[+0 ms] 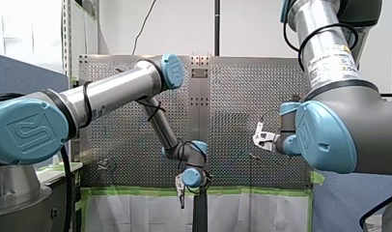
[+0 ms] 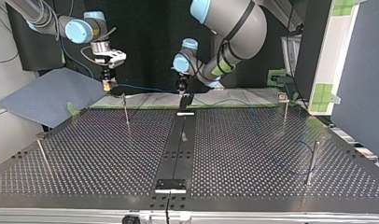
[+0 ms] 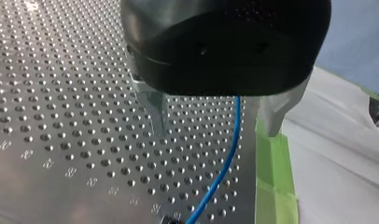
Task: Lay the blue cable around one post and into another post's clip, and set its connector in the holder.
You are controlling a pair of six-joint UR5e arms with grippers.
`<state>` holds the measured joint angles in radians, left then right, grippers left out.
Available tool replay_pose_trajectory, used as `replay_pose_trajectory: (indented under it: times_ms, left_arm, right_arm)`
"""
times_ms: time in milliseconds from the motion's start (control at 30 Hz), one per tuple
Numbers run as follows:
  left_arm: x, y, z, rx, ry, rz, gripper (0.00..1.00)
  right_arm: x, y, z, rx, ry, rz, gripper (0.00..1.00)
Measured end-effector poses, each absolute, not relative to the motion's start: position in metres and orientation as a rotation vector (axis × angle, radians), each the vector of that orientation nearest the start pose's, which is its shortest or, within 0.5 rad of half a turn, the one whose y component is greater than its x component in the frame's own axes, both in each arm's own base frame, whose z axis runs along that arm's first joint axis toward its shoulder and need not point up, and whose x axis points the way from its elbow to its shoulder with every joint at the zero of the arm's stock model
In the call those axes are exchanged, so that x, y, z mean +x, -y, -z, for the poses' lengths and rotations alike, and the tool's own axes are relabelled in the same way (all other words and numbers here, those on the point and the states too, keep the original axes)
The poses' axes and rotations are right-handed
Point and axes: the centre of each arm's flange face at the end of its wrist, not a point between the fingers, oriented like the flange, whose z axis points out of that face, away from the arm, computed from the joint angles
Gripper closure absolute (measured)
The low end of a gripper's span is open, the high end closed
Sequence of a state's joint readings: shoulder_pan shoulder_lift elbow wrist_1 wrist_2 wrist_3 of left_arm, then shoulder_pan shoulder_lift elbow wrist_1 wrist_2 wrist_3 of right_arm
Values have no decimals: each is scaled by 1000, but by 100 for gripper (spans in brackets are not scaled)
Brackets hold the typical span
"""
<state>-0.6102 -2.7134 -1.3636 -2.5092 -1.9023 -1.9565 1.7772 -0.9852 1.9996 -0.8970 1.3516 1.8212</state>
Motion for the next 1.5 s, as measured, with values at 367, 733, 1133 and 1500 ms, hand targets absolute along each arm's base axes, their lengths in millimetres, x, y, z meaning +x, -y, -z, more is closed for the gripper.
replay_pose_trajectory:
  times_ms: [367, 733, 1133, 1500]
  left_arm:
    - [504, 467, 100, -29, -1870, 368, 0]
    - [508, 471, 97, -28, -1830, 397, 10]
    - [508, 474, 96, -9, -1810, 395, 33]
    - [507, 474, 96, 3, -1815, 382, 69]
  right_arm:
    - [260, 484, -73, 1520, 1307, -1617, 100]
    - [260, 484, -73, 1521, 1308, -1617, 100]
    - [259, 484, -73, 1518, 1305, -1618, 100]
    - [258, 484, -73, 1517, 1307, -1617, 100]
